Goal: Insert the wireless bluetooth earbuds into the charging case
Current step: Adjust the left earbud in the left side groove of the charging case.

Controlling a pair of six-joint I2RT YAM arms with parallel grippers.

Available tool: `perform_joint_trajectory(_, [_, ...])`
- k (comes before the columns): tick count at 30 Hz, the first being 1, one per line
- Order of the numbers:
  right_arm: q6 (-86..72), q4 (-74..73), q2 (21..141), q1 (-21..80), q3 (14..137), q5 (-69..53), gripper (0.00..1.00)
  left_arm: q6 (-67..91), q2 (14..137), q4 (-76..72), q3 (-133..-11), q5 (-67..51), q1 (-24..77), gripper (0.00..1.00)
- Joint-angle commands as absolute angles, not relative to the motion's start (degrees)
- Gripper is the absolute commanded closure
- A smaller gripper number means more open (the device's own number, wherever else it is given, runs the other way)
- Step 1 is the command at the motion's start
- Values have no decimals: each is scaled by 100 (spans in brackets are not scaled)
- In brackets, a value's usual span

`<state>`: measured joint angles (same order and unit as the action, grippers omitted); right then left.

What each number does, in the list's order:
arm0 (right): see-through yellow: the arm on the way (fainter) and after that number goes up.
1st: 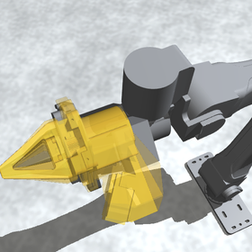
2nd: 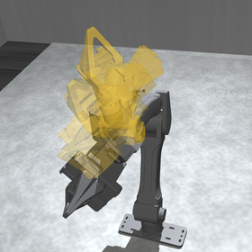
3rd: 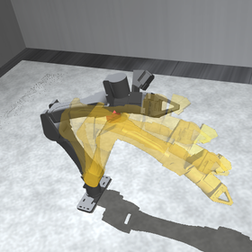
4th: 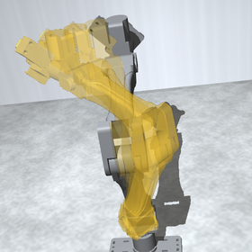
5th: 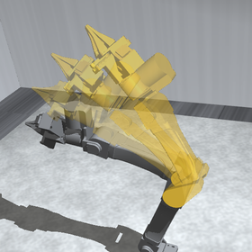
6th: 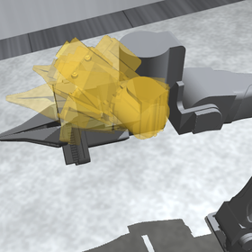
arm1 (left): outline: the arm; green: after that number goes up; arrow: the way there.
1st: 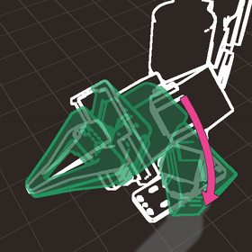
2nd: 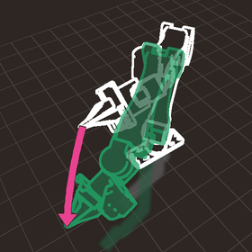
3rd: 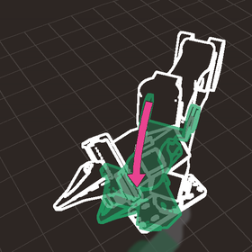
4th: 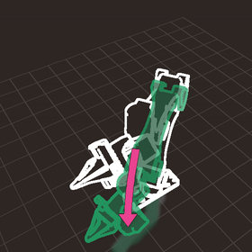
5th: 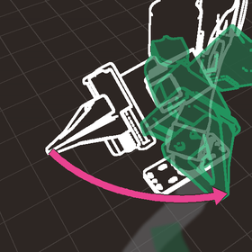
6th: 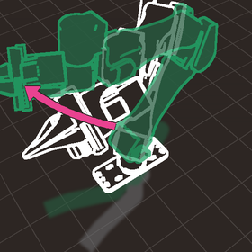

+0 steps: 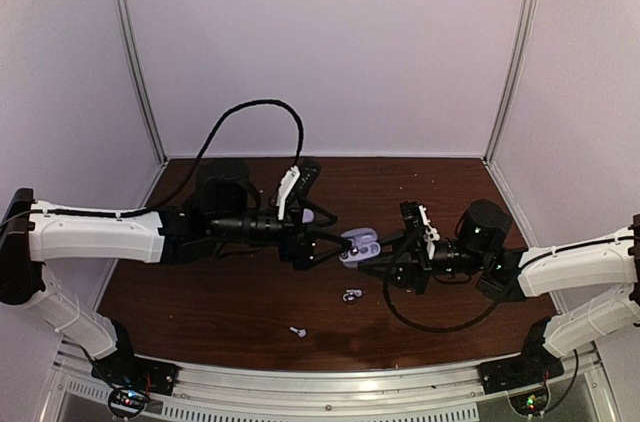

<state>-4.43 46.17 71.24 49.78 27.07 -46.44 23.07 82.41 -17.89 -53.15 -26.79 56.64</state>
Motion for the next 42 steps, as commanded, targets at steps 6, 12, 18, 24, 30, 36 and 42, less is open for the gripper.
perform_joint_trajectory(6, [-723, 5073, 6862, 5016, 2865, -4695, 100, 2120, 8402, -1982, -5197, -2680, 5623, 2])
perform_joint_trajectory(12, [-867, 5242, 6882, 5018, 2892, -4763, 100, 1951, 8488, -1823, -5177, -2571, 5624, 3])
perform_joint_trajectory(18, [-918, 5317, 6873, 5017, 2891, -4764, 100, 1583, 8434, -1335, -5229, -2111, 5630, 4])
perform_joint_trajectory(24, [-899, 5297, 6973, 5010, 2879, -4733, 100, 1081, 8369, -1036, -5323, -1882, 5770, 4])
perform_joint_trajectory(30, [-777, 5133, 7122, 5012, 2849, -4668, 100, 1180, 8017, -1547, -5171, -2300, 5766, 2])
perform_joint_trajectory(36, [-723, 5047, 7238, 5018, 2848, -4641, 100, 1260, 7910, -1584, -5265, -2561, 5762, 2])
perform_joint_trajectory(42, [-636, 4888, 7327, 5026, 2904, -4553, 100, 1392, 7987, -1560, -5513, -2602, 5764, 2])
